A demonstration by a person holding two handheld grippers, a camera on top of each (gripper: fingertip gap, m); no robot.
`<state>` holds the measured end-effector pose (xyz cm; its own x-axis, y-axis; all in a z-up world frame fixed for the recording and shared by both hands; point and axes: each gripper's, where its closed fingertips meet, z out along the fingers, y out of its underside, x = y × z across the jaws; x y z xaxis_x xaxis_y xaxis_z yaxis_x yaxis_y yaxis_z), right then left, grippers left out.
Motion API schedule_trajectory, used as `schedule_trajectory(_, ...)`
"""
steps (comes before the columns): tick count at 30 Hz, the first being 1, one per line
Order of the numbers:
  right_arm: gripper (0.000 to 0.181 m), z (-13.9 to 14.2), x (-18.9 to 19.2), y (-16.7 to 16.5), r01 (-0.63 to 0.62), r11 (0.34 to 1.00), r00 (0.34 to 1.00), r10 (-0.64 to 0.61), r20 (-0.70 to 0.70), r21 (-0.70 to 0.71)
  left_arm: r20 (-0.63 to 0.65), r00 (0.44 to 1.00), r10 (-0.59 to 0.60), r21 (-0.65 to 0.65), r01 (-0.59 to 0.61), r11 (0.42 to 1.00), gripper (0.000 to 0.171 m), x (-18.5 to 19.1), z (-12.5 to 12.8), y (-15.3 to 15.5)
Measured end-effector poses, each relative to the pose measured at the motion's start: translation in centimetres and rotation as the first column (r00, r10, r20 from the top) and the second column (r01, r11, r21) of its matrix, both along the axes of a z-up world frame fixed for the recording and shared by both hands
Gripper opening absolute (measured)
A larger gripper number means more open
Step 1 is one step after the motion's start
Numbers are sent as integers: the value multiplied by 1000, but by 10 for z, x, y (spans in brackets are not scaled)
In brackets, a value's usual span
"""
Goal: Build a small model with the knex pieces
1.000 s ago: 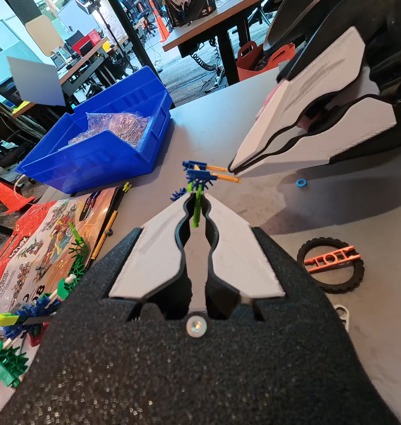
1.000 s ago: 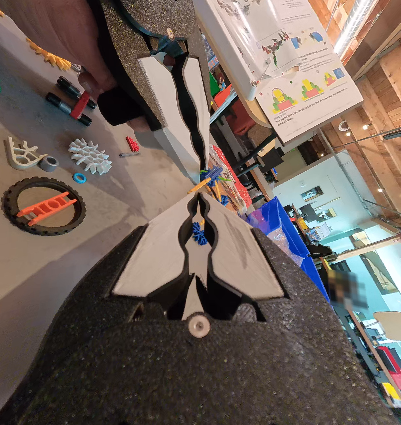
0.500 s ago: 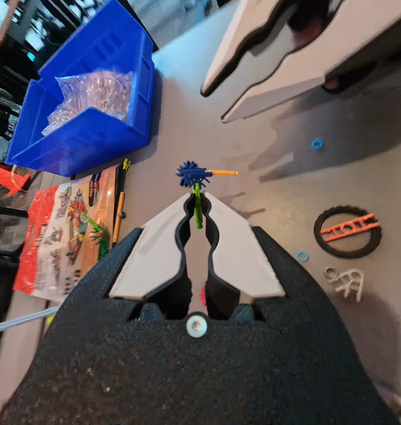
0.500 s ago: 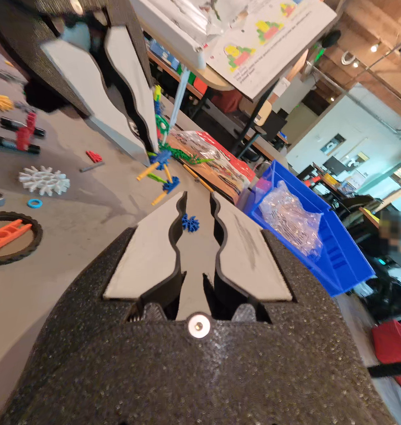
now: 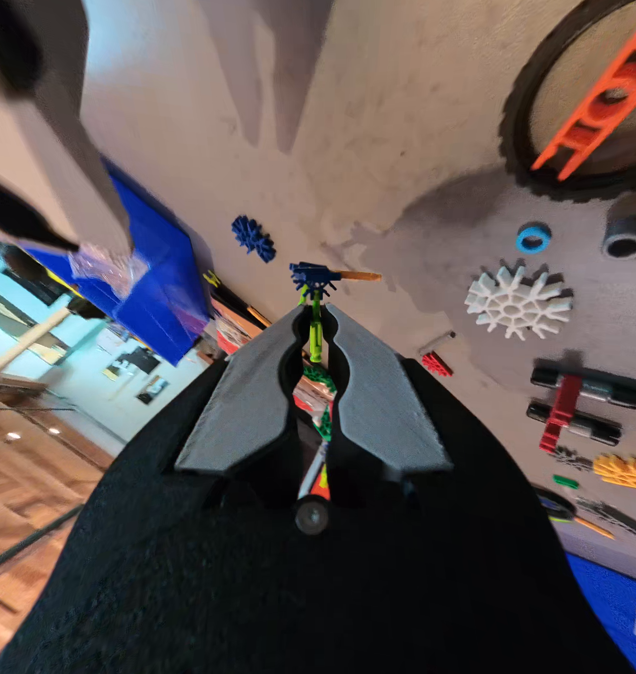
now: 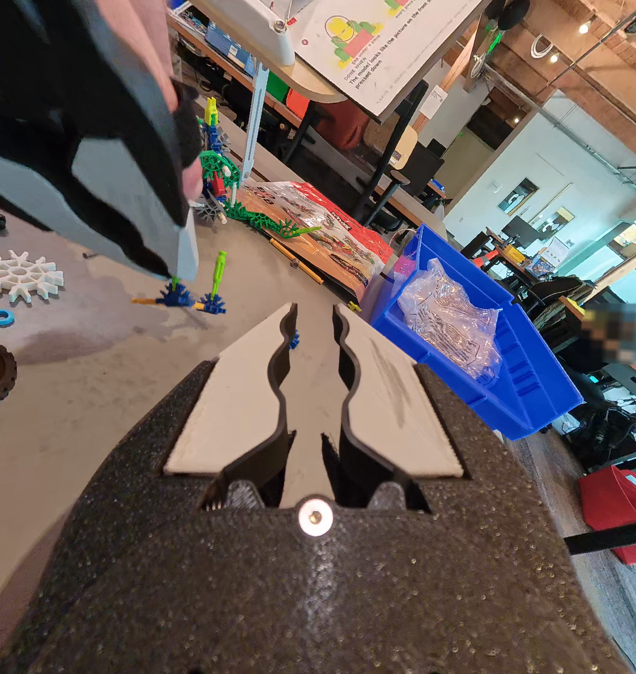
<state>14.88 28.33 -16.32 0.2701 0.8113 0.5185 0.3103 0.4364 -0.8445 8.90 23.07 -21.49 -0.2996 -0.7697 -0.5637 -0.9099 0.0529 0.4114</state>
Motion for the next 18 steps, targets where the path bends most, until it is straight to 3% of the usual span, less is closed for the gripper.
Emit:
schedule_trajectory(2, 19, 0, 0, 1, -1, 1000, 1000, 1, -2, -11, -23, 998, -63, 12, 63, 998, 3, 12, -4, 2)
schedule_trajectory(7, 19, -5, 0, 3, -9, 999, 1000, 9, 17, -39, -3, 991, -133, 99, 133, 986, 28, 24, 6, 7)
schedule_trajectory(9, 19, -10, -1, 3, -16, 998, 999, 18, 34, -60, 44, 996, -74, 133, 68, 989, 37, 15, 18, 6)
schedule_trajectory(11, 19, -12, -1, 4, -17, 997, 999, 20, 40, -78, 170, 984, 46, 112, -66, 992, 36, 1, 24, -4)
schedule_trajectory(15, 19, -14, -2, -1, -57, 992, 997, 62, 41, -115, 398, 883, 246, 54, -291, 955, 31, -22, 14, -23)
schedule_trajectory(18, 19, -22, -8, -19, -154, 976, 984, 166, 69, -153, 597, 733, 327, -46, -376, 925, 24, -17, -3, -29)
